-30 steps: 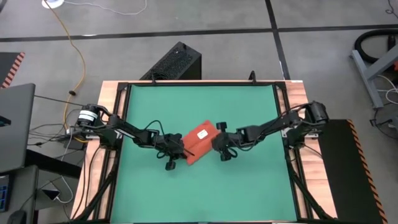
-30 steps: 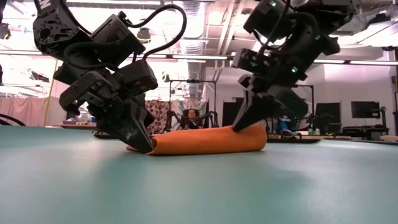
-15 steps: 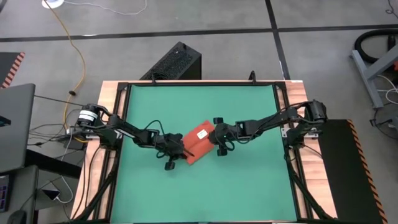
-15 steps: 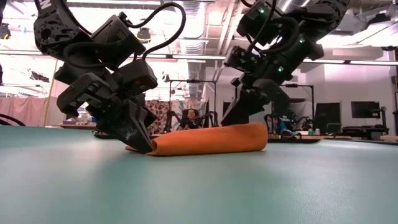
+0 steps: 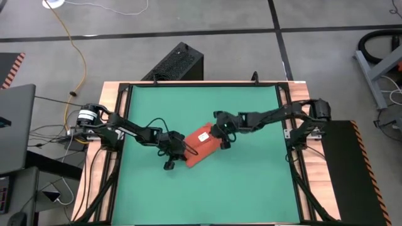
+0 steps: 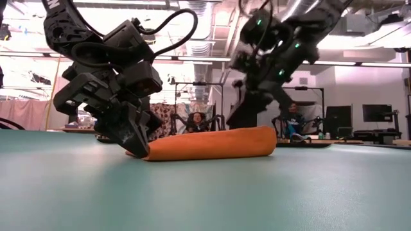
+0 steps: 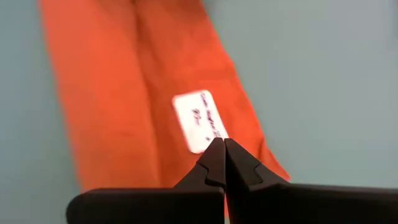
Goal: Roll towel
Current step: Roll the orange towel
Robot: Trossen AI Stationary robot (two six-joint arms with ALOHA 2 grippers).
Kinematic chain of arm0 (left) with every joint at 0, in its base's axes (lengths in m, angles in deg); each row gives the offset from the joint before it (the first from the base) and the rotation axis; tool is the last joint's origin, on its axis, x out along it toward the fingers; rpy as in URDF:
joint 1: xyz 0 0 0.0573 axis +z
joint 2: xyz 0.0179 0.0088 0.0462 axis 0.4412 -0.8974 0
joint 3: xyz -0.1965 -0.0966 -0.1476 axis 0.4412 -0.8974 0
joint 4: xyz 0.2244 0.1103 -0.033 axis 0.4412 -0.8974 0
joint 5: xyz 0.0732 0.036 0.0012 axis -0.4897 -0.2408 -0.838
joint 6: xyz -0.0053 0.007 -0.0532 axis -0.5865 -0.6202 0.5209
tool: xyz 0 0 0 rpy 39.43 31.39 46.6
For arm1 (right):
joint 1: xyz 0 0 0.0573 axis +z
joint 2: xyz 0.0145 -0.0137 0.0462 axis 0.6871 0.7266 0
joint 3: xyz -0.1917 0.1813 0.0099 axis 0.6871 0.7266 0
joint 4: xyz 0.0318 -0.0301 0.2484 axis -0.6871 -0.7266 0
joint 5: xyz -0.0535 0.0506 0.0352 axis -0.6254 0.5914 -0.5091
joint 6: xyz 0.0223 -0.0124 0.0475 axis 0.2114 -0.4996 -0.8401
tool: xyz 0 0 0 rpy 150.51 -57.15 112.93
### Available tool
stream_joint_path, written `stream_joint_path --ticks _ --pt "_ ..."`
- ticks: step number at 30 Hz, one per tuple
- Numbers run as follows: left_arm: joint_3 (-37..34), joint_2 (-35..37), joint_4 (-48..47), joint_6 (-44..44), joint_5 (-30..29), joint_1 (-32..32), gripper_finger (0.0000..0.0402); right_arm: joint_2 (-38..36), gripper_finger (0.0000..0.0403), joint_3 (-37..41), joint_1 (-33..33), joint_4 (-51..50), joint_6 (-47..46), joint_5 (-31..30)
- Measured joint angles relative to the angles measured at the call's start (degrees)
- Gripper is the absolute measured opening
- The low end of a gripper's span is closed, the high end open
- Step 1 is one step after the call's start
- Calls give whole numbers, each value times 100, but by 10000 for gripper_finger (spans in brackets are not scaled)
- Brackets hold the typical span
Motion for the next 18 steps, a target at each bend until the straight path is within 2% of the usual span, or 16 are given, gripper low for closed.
stream_joint_path --ticks 8,14,18 --pt "86 -7 -160 -63 35 9 0 392 12 -195 -753 -297 675 811" --pt "86 -8 -166 -242 103 14 0 1167 12 -717 -918 -794 1154 861" --pt "88 -7 -207 -192 111 35 0 1489 12 -1049 -915 -1186 991 806"
